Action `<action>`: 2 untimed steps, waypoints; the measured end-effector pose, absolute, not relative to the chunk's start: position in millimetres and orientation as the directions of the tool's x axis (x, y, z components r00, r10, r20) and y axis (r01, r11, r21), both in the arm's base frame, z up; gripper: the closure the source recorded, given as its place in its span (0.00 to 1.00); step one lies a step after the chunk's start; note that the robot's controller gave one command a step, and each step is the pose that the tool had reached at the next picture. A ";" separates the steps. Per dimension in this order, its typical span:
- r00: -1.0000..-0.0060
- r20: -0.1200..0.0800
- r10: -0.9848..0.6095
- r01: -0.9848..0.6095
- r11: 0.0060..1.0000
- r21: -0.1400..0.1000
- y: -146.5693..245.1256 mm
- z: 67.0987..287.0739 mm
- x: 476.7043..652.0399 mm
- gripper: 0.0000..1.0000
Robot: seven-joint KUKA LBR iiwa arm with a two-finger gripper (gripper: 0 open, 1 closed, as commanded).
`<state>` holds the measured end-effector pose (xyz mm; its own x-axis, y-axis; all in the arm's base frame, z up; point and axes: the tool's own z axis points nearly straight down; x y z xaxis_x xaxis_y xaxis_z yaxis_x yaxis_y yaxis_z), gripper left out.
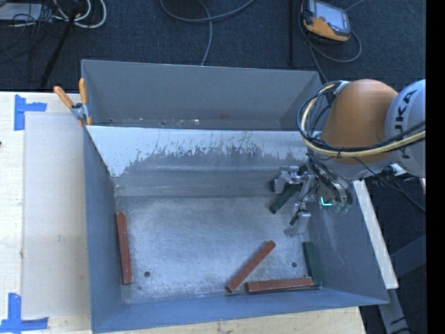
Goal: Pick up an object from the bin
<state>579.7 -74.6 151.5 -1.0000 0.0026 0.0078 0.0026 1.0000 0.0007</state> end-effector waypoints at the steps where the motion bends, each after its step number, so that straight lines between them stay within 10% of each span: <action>1: -0.989 0.007 -0.151 -0.151 0.989 0.003 5.6 67.3 509.8 0.00; 2: -0.989 0.001 -0.150 -0.150 0.989 0.000 3.5 69.7 512.1 1.00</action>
Offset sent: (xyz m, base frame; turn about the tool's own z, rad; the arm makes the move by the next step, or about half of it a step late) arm -0.0676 0.0771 -0.0815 -0.1483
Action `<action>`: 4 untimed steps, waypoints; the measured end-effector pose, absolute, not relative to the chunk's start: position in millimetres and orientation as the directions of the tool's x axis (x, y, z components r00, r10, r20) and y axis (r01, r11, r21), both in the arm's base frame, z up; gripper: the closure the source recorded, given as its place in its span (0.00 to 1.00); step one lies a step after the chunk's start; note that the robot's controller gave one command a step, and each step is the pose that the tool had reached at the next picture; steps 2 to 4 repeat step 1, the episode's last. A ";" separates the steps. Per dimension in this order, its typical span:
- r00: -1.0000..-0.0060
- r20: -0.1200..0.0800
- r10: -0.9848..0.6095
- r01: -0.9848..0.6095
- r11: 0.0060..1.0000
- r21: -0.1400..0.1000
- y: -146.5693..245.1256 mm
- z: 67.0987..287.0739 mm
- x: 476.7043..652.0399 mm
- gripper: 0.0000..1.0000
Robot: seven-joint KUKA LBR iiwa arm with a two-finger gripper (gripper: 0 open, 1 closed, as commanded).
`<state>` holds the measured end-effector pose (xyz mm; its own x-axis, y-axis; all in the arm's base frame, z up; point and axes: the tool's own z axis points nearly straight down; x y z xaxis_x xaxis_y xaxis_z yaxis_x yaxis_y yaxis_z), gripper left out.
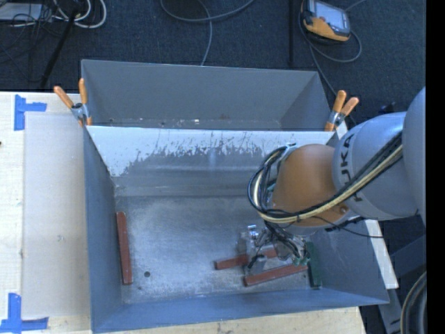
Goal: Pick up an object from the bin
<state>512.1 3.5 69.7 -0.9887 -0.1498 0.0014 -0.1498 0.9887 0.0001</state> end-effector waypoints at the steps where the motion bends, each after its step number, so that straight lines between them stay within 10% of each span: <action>1: -0.989 -0.007 -0.144 -0.144 0.990 -0.002 -9.6 211.9 503.0 1.00; 4: -0.989 -0.007 -0.144 -0.144 0.990 -0.002 -9.6 211.9 503.0 1.00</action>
Offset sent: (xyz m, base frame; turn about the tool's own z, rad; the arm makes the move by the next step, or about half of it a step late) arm -0.0107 -0.0132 0.1387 0.0030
